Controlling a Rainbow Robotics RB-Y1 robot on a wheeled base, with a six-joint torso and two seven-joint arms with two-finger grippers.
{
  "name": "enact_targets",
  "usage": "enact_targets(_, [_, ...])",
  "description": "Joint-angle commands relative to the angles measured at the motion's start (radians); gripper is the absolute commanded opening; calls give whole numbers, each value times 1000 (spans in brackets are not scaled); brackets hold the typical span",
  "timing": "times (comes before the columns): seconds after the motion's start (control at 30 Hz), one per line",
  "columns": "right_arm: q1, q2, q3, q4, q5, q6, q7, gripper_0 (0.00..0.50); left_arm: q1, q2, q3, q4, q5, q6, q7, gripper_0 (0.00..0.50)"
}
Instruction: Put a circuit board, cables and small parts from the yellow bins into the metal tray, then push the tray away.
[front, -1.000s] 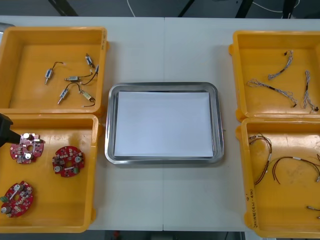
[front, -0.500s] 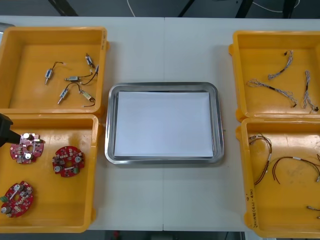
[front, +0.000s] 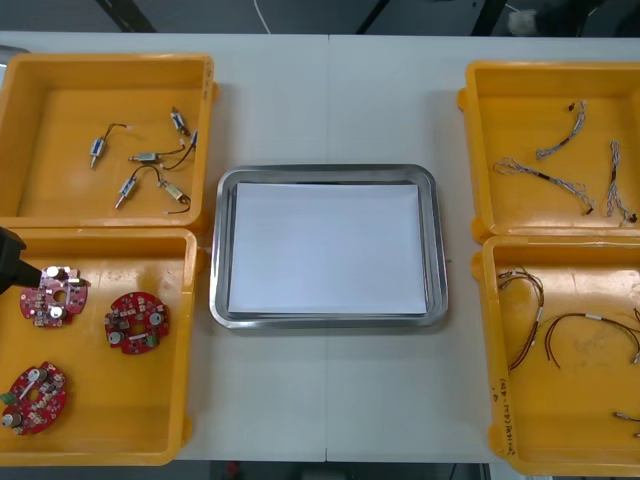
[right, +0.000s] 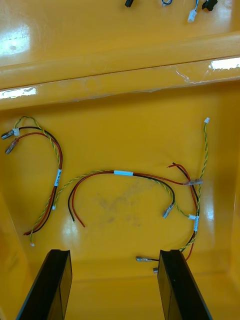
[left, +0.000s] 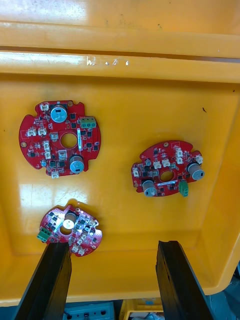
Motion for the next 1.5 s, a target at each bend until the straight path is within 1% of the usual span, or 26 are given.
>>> enact_targets(0.03, [15,-38,-15,-7,7,3,47,500,19,42,30,-4,-8,6,-38,500])
enact_targets(1.5, [15,-38,-15,-7,7,3,47,500,19,42,30,-4,-8,6,-38,500])
